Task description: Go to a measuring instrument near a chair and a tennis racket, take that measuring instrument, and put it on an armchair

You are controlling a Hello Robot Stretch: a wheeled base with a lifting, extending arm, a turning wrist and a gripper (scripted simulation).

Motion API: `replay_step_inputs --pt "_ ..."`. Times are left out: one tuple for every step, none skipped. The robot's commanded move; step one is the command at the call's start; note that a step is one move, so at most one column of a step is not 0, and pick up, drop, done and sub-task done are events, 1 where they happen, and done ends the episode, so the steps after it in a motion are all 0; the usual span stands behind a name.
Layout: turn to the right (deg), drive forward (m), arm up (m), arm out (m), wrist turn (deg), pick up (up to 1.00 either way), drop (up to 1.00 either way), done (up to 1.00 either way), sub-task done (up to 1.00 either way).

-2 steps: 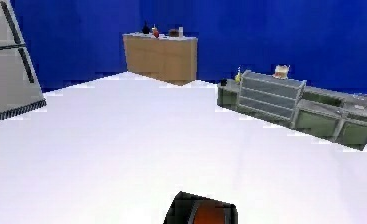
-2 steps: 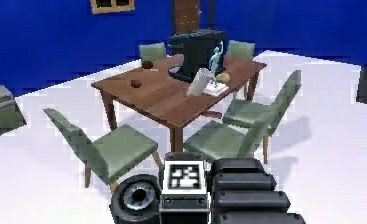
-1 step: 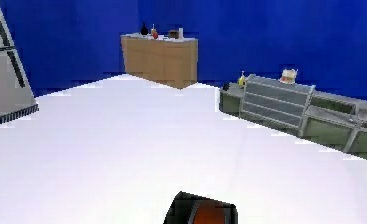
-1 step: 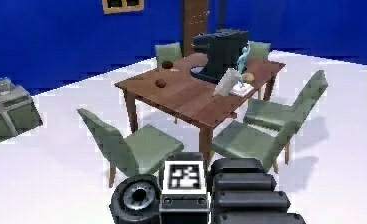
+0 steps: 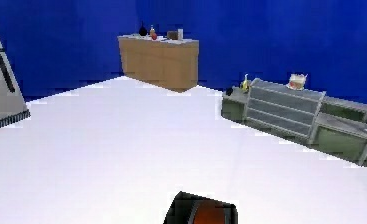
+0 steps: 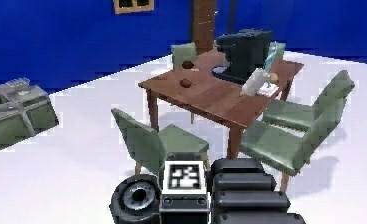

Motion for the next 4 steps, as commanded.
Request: replay_step_inputs --pt "30.0 0.00 0.00 0.00 0.0 0.00 0.00 0.00 0.00" --pt "3.0 0.00 0.00 0.00 0.0 0.00 0.00 0.00 0.00" --pt "0.0 0.40 0.00 0.00 0.0 0.00 0.00 0.00 0.00" --pt "6.0 0.00 0.00 0.00 0.0 0.00 0.00 0.00 0.00"
